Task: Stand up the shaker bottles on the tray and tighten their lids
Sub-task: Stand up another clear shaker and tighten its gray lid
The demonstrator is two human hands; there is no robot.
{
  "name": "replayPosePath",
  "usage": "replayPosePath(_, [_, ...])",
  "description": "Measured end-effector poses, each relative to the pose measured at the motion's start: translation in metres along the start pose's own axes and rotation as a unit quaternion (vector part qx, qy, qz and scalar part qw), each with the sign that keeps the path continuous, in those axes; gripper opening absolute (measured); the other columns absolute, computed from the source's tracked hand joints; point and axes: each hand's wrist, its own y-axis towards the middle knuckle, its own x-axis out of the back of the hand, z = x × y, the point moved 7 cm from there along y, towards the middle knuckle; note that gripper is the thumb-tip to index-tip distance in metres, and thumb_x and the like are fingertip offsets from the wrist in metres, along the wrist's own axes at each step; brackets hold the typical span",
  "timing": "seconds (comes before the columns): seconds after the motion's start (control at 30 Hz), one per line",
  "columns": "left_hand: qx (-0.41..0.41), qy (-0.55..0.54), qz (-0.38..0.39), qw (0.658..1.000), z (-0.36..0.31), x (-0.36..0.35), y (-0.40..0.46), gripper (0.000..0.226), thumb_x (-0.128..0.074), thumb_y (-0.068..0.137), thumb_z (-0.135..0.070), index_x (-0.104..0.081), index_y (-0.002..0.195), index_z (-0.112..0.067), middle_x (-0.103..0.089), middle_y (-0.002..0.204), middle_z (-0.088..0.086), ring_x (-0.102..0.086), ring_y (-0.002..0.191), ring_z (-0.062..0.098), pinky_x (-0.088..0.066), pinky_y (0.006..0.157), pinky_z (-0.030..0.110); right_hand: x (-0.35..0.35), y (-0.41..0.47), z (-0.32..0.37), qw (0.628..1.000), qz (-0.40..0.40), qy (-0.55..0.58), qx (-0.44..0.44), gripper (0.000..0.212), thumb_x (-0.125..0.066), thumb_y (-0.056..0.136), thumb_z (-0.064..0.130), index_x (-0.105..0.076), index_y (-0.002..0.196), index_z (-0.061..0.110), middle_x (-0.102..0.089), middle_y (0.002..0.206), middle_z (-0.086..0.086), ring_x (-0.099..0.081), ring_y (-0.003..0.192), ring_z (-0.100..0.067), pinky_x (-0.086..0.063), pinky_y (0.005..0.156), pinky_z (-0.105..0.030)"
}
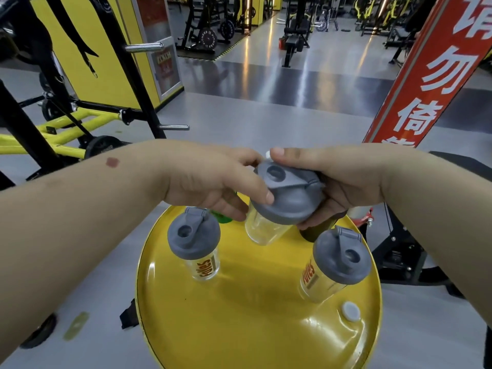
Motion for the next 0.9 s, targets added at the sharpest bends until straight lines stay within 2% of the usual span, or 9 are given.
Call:
replayPosePath(0.07, [0.006, 0.047, 0.001, 0.999, 0.004, -0.001, -0.002, 0.072, -0.088, 0.073, -0.01, -0.055, 0.137, -0.018, -0.067, 0.134, 0.006, -0.072, 0.115, 0.022, -0.059, 0.091, 0.034, -0.005, 0.006, -0.003, 0.999, -0.007, -0.032, -0.019, 0.074, -0.075, 0.057, 0.071, -0.077, 0.116, 0.026, -0.082, 0.119, 0.0, -0.08, 0.106, -0.027, -0.065, 0.091, -0.052])
replayPosePath(0.17, [0.02, 0.068, -0.029, 0.997, 0.01, 0.0, 0.0, 0.067, -0.081, 0.079, -0.002, -0.05, 0.136, -0.016, -0.067, 0.125, 0.002, -0.076, 0.093, 0.005, -0.059, 0.071, 0.018, -0.009, 0.015, -0.004, 0.994, -0.043, -0.093, -0.026, 0.075, -0.079, 0.057, 0.071, -0.071, 0.116, 0.025, -0.076, 0.121, -0.001, -0.078, 0.106, -0.027, -0.066, 0.087, -0.046])
replayPosePath(0.27, [0.053, -0.038, -0.011, 0.998, 0.022, -0.006, 0.007, 0.07, -0.063, 0.087, 0.013, -0.046, 0.147, -0.02, -0.064, 0.134, 0.016, -0.075, 0.108, 0.029, -0.062, 0.09, 0.038, -0.004, 0.026, -0.011, 0.986, -0.111, -0.114, -0.037, 0.063, -0.084, 0.072, 0.06, -0.061, 0.116, 0.02, -0.07, 0.118, -0.005, -0.075, 0.103, -0.029, -0.067, 0.087, -0.047])
replayPosePath(0.4, [0.091, -0.085, -0.067, 0.99, 0.043, -0.003, 0.023, 0.046, -0.048, 0.09, 0.012, -0.059, 0.129, -0.009, -0.057, 0.135, 0.018, -0.07, 0.109, 0.047, -0.061, 0.092, 0.047, -0.013, 0.038, -0.021, 0.991, -0.082, -0.083, -0.064, 0.052, -0.076, 0.09, 0.047, -0.062, 0.129, 0.017, -0.068, 0.13, -0.004, -0.073, 0.109, -0.028, -0.061, 0.1, -0.049])
replayPosePath(0.53, [0.133, -0.143, -0.089, 0.977, 0.064, -0.008, 0.036, 0.055, -0.038, 0.086, 0.012, -0.051, 0.138, 0.003, -0.046, 0.146, 0.019, -0.063, 0.113, 0.054, -0.06, 0.09, 0.054, -0.023, 0.043, -0.031, 0.995, -0.023, -0.058, -0.077, 0.012, -0.071, 0.096, 0.015, -0.067, 0.106, 0.019, -0.071, 0.115, 0.003, -0.072, 0.098, -0.015, -0.058, 0.103, -0.04])
replayPosePath(0.7, [0.166, -0.159, -0.094, 0.969, 0.08, -0.02, 0.051, 0.061, -0.037, 0.082, 0.015, -0.048, 0.141, 0.004, -0.045, 0.148, 0.022, -0.057, 0.122, 0.055, -0.059, 0.089, 0.055, -0.022, 0.057, -0.044, 0.993, -0.022, -0.066, -0.095, 0.02, -0.077, 0.092, 0.011, -0.064, 0.105, 0.018, -0.073, 0.116, -0.004, -0.071, 0.111, -0.019, -0.055, 0.109, -0.041])
replayPosePath(0.77, [0.179, -0.148, -0.093, 0.968, 0.084, -0.023, 0.054, 0.053, -0.042, 0.085, 0.018, -0.048, 0.136, 0.008, -0.049, 0.143, 0.022, -0.056, 0.127, 0.051, -0.057, 0.093, 0.051, -0.021, 0.061, -0.047, 0.992, -0.021, -0.075, -0.097, 0.022, -0.078, 0.091, 0.012, -0.064, 0.106, 0.02, -0.072, 0.116, -0.005, -0.071, 0.11, -0.019, -0.056, 0.108, -0.041])
replayPosePath(0.83, [0.193, -0.148, -0.082, 0.966, 0.084, -0.025, 0.056, 0.036, -0.051, 0.088, 0.019, -0.051, 0.123, 0.011, -0.059, 0.127, 0.02, -0.057, 0.129, 0.047, -0.057, 0.095, 0.046, -0.016, 0.066, -0.049, 0.993, -0.024, -0.073, -0.094, 0.033, -0.079, 0.09, 0.012, -0.061, 0.117, 0.021, -0.07, 0.123, -0.009, -0.071, 0.115, -0.024, -0.056, 0.109, -0.047])
replayPosePath(0.9, [0.182, -0.152, -0.089, 0.967, 0.084, -0.02, 0.059, 0.041, -0.047, 0.086, 0.019, -0.052, 0.126, 0.01, -0.06, 0.127, 0.022, -0.06, 0.125, 0.048, -0.058, 0.095, 0.05, -0.01, 0.07, -0.053, 0.993, -0.028, -0.071, -0.094, 0.046, -0.08, 0.09, 0.011, -0.057, 0.128, 0.023, -0.068, 0.128, -0.013, -0.072, 0.117, -0.03, -0.056, 0.108, -0.051])
